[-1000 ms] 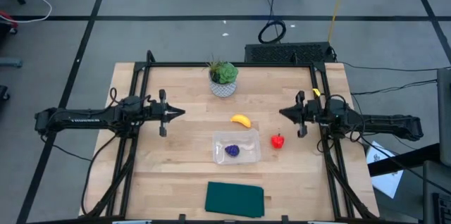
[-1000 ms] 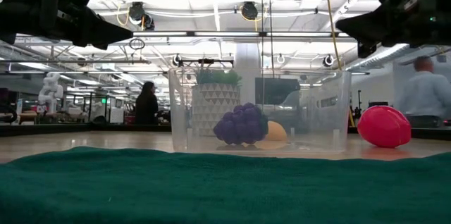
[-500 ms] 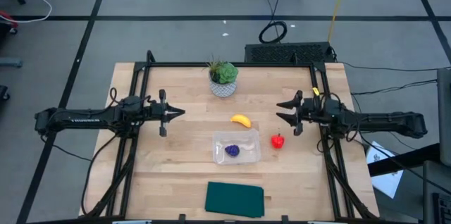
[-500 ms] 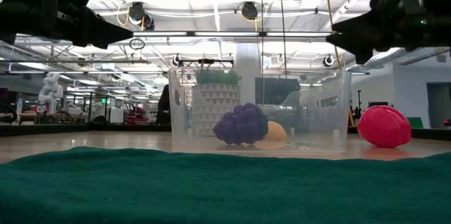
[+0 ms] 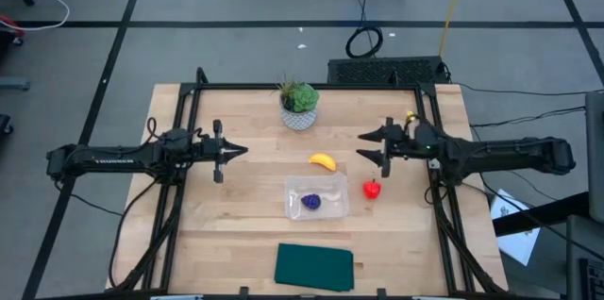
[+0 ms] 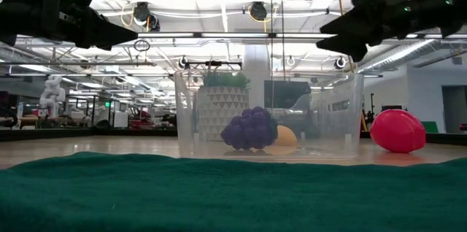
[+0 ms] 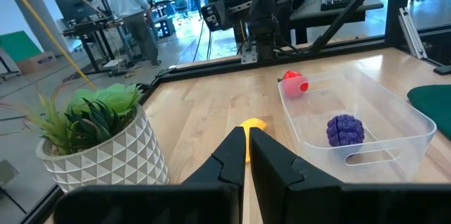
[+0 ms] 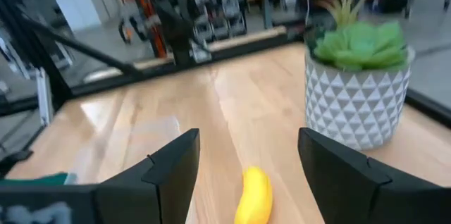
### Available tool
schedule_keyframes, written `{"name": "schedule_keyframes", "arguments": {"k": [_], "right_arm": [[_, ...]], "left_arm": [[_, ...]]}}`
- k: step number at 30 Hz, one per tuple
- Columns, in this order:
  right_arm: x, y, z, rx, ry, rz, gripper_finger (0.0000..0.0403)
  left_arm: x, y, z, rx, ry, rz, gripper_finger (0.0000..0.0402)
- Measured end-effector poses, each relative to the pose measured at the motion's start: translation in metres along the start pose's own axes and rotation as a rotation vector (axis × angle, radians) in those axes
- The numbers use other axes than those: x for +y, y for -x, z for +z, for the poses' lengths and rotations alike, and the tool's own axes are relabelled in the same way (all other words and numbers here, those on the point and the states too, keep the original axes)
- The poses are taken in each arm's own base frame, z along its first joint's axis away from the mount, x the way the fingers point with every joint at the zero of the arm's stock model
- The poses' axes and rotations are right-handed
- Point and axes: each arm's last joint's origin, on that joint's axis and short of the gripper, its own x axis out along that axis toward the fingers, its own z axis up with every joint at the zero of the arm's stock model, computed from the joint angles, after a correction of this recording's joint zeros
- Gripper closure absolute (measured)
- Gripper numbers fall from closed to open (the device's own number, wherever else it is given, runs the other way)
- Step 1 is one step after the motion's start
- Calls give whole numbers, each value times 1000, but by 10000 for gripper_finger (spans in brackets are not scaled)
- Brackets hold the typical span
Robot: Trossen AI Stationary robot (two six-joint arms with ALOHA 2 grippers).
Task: Pick and placing Produce into tupperware
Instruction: Put the banana into the transparent bin
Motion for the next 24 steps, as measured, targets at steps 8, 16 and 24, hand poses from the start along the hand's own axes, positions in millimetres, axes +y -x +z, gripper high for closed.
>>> {"name": "schedule_keyframes", "arguments": {"k": [8,16,24], "right_arm": [[5,-25,22,100,12,-17,169],[-4,-34,22,97,-24,-45,169],[-15,-47,27,241,-93,-22,118]], "left_arm": [[0,0,0,1,0,0,376],[0,0,0,0,-11,0,376],[0,0,0,0,-25,0,376]]}}
